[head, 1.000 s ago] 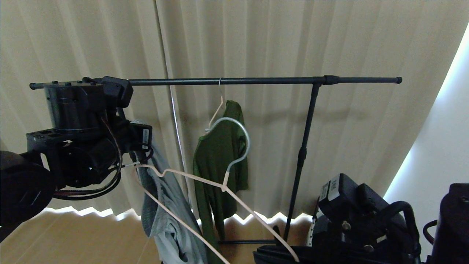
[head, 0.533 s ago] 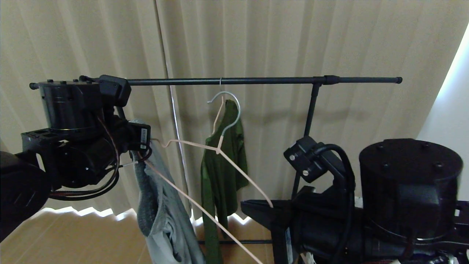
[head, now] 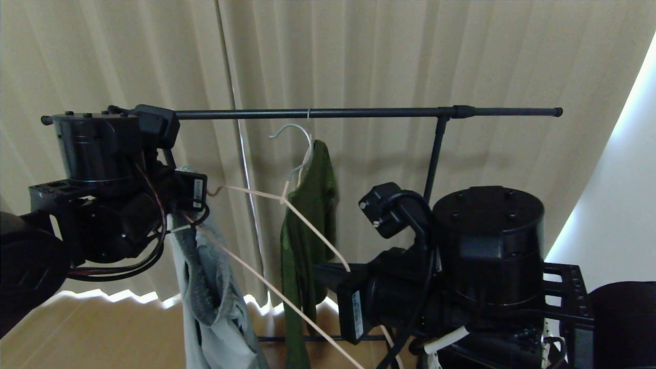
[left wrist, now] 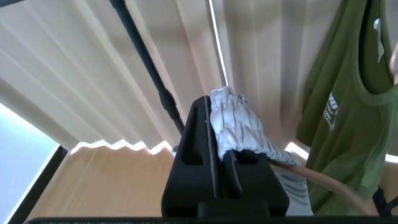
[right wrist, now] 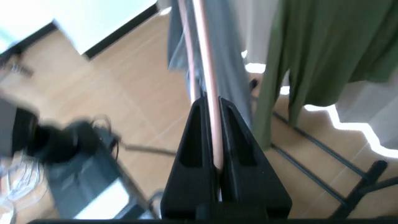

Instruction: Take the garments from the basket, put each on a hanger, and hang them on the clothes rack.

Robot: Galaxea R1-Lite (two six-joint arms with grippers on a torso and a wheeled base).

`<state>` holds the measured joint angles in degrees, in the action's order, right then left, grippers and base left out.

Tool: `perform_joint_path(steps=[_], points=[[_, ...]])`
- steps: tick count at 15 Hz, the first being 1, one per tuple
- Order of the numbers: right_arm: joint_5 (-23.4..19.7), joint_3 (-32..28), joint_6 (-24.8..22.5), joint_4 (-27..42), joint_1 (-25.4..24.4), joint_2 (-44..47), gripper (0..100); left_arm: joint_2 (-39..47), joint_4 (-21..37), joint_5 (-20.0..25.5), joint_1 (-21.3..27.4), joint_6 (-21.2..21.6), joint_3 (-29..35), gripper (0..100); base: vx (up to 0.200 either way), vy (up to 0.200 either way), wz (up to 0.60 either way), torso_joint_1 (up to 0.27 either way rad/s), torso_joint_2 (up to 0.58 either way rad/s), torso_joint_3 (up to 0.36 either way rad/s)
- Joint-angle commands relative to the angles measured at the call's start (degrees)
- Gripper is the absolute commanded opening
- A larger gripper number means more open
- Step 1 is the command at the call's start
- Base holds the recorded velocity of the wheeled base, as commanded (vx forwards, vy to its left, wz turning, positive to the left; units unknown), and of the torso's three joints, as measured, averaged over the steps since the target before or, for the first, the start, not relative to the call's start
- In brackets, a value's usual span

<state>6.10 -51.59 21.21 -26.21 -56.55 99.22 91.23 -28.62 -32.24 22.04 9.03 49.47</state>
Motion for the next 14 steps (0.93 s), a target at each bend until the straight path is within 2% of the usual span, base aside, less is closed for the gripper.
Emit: perform_joint_path(steps=[1,8,14], points=[[0.23,-2.64,0.06,-0.07,-0.05,4.14,0,-0.36,-0.12,-0.1,0.37,-0.07,-0.07,0,0.0,0.0,0.0,0.0,0.0,0.0],[2.43,-7.74,0.67,-0.16,-0.05,8.36,0,-3.78,0.06,-0.8,3.18,-0.07,-2.1,0,0.0,0.0,0.0,0.0,0.0,0.0],[2.43,-8.26,0.59,-0.95,-0.31,8.97,0,-7.21,4.1,-0.71,11.53,-0.6,-1.48,0,0.0,0.0,0.0,0.0,0.0,0.0]])
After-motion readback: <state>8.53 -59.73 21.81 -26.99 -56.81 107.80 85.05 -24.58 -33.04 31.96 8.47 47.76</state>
